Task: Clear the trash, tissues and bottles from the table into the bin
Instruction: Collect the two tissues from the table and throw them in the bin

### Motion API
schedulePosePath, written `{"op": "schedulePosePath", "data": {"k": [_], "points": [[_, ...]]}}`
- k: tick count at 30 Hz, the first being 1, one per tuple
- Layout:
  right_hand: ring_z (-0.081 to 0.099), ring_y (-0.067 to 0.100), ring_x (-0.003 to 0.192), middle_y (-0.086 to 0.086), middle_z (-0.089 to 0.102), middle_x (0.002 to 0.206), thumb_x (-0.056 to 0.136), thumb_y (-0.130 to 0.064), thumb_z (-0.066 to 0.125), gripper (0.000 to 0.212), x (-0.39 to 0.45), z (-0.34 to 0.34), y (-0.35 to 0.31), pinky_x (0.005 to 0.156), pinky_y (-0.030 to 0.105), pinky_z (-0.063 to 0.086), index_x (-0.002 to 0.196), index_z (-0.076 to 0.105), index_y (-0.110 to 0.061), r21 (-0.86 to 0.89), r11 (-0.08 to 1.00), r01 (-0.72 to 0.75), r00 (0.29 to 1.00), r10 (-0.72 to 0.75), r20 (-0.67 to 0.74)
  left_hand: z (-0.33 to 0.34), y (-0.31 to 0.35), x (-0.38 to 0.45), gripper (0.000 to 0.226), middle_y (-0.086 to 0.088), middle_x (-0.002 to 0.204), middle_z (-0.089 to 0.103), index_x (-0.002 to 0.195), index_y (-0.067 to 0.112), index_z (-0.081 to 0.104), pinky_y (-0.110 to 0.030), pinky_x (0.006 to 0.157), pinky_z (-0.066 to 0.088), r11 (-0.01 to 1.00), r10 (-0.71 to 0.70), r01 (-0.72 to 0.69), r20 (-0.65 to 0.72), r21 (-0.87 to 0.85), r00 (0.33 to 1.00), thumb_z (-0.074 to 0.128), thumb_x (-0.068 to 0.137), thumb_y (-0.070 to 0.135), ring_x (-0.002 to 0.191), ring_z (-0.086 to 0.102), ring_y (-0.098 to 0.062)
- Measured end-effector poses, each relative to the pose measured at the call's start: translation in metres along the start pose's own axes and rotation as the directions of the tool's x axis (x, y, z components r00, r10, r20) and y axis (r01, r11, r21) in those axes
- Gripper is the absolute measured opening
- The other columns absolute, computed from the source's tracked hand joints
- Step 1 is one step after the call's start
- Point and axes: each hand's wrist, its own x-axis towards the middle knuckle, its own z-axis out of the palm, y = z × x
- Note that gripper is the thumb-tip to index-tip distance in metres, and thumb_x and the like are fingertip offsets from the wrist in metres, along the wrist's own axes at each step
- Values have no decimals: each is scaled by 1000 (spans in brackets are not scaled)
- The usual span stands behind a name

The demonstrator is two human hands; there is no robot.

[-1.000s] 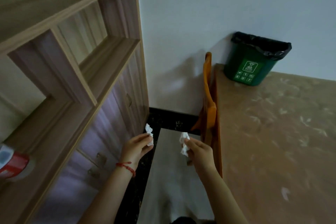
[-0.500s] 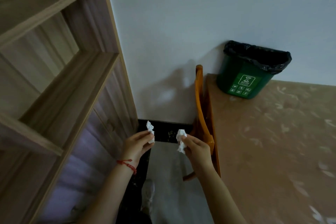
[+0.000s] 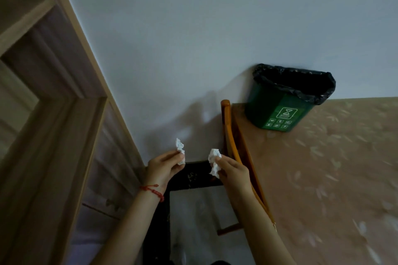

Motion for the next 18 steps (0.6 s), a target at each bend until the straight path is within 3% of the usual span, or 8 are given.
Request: {"op": "schedulePosePath", "data": {"k": [3,8,13,15,18], "points": [[67,15,69,5,72,75,84,-15,64,10,14,1,-11,64,25,53,86,73,-11,14,1000,16,999,-15,-35,10,7,20,14,-8,78,66,77,10,69,-16,55,54,1000,-8,9,32,-18,999,63,79,-2,73,61,-15],[65,19,68,5,71,70,83,-15,64,19,43,-4,-28,69,31,53,69,75,-17,35,999,32,996,-29,-84,34,16,52,21,2,61,72,71,12,72,-17,52,53,1000,0,1,64,-11,998,64,76,-6,60,67,-7],[67,19,68,7,74,73,82,-16,65,16,73,-21,-41,65,32,53,92,72,-5,107,994,25,990,-10,-143,70,22,82,28,3,60,70,61,15,74,-16,52,53,999,1,-8,135,52,991,64,76,-5,60,65,-7],[68,23,73,10,73,82,83,-17,65,18,85,-31,-47,65,33,54,95,71,-7,126,992,23,987,-2,-161,88,25,95,20,-4,70,68,71,11,73,-16,52,53,998,-15,5,148,68,989,64,76,-5,66,64,-13],[70,16,67,4,75,75,83,-14,64,11,98,-47,-61,56,24,53,91,71,-10,183,982,52,981,-16,-191,118,27,113,12,-8,77,67,82,5,69,-17,52,53,995,-51,34,187,89,981,64,77,-5,72,62,-17]]}}
